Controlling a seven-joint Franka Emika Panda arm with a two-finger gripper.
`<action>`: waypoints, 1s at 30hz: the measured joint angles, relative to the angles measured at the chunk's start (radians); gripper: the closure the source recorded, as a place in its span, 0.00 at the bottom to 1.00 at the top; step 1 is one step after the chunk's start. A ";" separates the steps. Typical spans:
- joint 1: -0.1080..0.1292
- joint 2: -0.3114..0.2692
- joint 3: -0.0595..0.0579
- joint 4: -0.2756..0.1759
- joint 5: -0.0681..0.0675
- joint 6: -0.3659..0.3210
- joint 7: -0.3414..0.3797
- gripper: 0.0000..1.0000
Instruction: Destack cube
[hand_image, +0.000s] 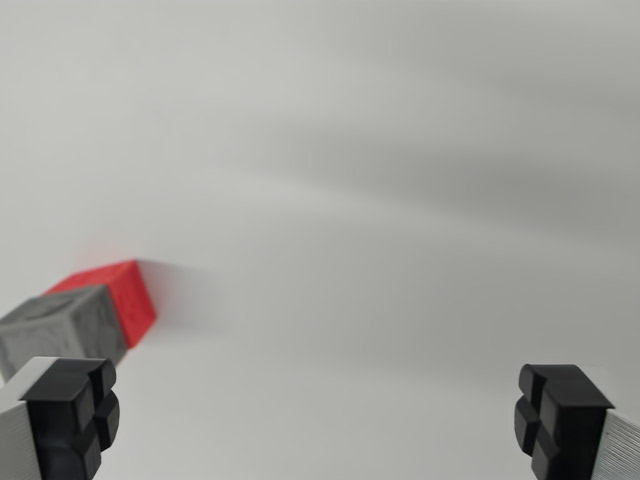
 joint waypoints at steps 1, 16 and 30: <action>0.003 -0.002 0.002 -0.007 0.000 0.004 0.000 0.00; 0.048 -0.031 0.037 -0.108 0.004 0.068 0.003 0.00; 0.097 -0.044 0.077 -0.193 0.011 0.131 0.014 0.00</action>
